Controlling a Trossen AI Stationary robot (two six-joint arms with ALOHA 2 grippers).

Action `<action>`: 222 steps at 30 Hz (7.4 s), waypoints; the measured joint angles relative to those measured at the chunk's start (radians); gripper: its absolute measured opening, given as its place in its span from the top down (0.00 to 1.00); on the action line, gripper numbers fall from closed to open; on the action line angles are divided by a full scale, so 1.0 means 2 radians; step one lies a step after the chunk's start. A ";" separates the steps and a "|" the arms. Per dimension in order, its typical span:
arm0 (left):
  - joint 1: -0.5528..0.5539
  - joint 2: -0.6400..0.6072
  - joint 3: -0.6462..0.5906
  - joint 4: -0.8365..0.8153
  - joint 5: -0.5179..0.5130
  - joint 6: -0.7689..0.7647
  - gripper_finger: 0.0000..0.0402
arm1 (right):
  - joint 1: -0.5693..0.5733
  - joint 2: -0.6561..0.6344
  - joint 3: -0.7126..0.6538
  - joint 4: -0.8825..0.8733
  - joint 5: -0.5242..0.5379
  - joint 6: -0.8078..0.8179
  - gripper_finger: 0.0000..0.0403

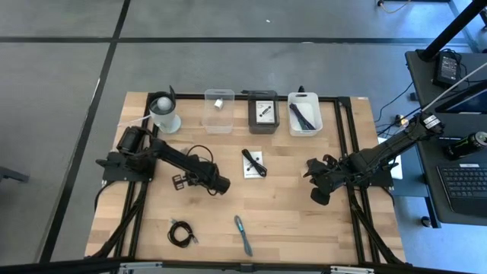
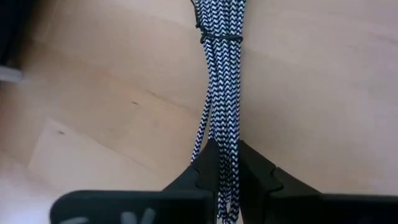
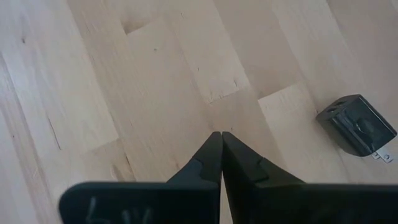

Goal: Pick and place items into bin
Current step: Put the white charger cable into the white bin, then put the top black charger cable into the white bin

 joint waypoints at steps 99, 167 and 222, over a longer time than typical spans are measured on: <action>0.291 -0.042 0.217 0.702 0.310 0.936 0.94 | -0.361 -0.068 0.104 0.454 0.048 -0.259 0.45; 0.333 -0.050 0.217 0.307 0.047 1.021 0.73 | -0.650 0.221 0.354 -0.037 -0.059 -0.390 0.93; 0.201 -0.096 0.217 0.035 -0.211 0.917 0.99 | -0.717 0.272 0.360 -0.075 -0.111 -0.454 0.70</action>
